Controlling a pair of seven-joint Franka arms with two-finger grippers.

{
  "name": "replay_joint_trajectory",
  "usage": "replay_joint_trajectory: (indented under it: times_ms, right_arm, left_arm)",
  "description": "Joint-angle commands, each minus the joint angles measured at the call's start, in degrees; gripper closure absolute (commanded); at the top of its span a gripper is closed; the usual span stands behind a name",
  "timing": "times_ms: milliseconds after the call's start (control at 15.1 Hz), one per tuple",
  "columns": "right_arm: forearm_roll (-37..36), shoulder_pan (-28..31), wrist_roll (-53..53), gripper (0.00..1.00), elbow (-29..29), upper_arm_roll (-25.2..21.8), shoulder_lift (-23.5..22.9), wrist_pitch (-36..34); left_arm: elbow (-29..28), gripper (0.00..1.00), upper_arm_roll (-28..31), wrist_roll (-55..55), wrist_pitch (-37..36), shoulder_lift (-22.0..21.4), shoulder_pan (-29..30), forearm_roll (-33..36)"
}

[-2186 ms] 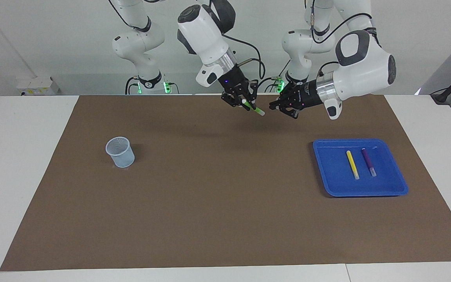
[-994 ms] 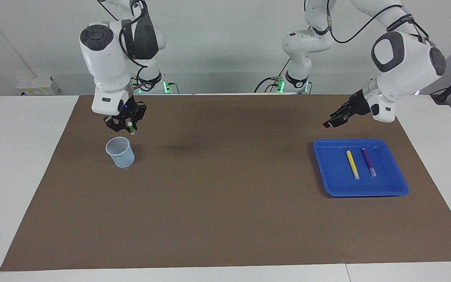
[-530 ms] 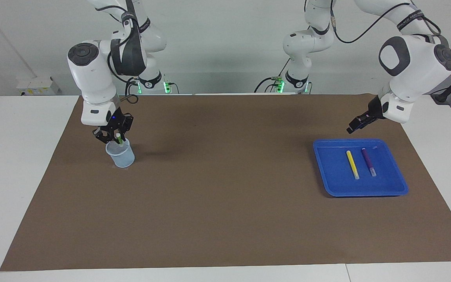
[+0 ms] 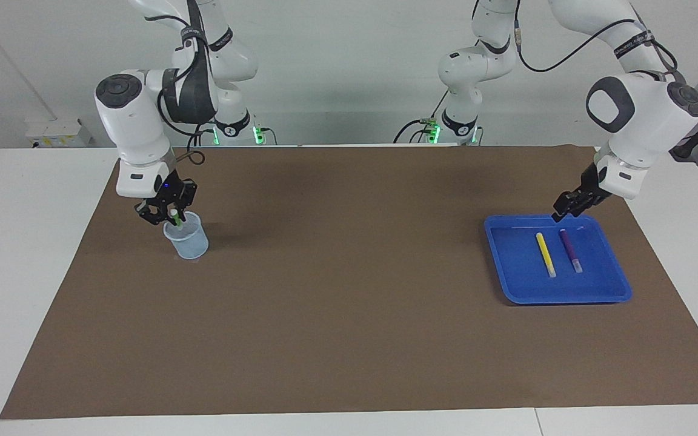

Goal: Transfer and insert pens with both arms
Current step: 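Carry the green pen to the cup with the right gripper, then release the pen into the cup while the left gripper reaches the yellow pen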

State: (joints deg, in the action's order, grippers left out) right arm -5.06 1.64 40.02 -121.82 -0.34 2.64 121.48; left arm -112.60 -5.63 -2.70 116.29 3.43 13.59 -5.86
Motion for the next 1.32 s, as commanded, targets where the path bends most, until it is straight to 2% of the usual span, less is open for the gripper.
replay_joint_trajectory:
  times_ms: [0, 66, 132, 199, 265, 464, 530, 795, 994, 1192, 1259]
  right_arm:
    - [1.27, 0.65, -0.03, 1.0, -2.81, 0.78, 1.84, 1.83]
    - [1.72, 0.47, -0.03, 0.99, -2.9, 0.87, 1.93, 1.83]
    - [1.81, 0.3, 0.05, 0.88, -2.9, 0.87, 1.93, 1.75]
    - [1.9, 0.38, 0.4, 0.73, -2.81, 0.87, 1.84, 1.4]
    - [2.68, 0.39, 0.67, 0.46, -2.73, 0.87, 1.84, 1.05]
    - [4.62, 0.04, 0.58, 0.05, -1.41, 0.95, 1.84, -0.62]
    - [4.62, 0.03, 0.58, 0.0, -1.32, 1.04, 1.93, -1.24]
    - [4.36, -0.49, 0.84, 0.0, 0.43, 1.48, 2.11, -1.07]
    - [4.36, -4.0, 0.67, 0.0, 0.79, 1.48, 2.46, -0.98]
    - [4.97, -6.72, -0.29, 0.0, 3.51, 2.01, 2.55, -2.73]
    - [7.24, -8.04, -2.65, 0.0, 4.99, 2.01, 2.63, -4.3]
  left_arm:
    - [-1.48, 0.37, -0.44, 0.41, 4.9, 1.66, -0.23, 0.94]
    - [-2.09, 0.37, -0.44, 0.5, 6.74, 2.63, -0.23, 0.94]
    - [-2.27, 0.37, -0.44, 0.58, 8.32, 3.68, -0.23, 0.94]
    - [-2.28, 0.37, -0.44, 0.67, 9.47, 4.65, -0.23, 0.94]
    - [-2.19, 0.37, -0.44, 0.76, 10.27, 5.61, -0.32, 0.94]
    - [-1.84, 0.37, -0.44, 2.95, 12.2, 7.99, -0.32, 0.94]
    - [-1.66, 0.37, -0.44, 4.61, 12.9, 8.95, -0.24, 0.94]
    - [-1.05, 0.37, -0.35, 6.83, 17.38, 13.17, -0.23, 0.94]
    - [-0.43, 0.38, -0.35, 7.79, 17.3, 13.62, -0.23, 1.03]
    - [-0.17, 0.38, -0.35, 7.97, 17.13, 13.71, -0.23, 1.12]
    - [0.1, 0.38, -0.35, 8.14, 17.13, 13.71, -0.15, 1.46]
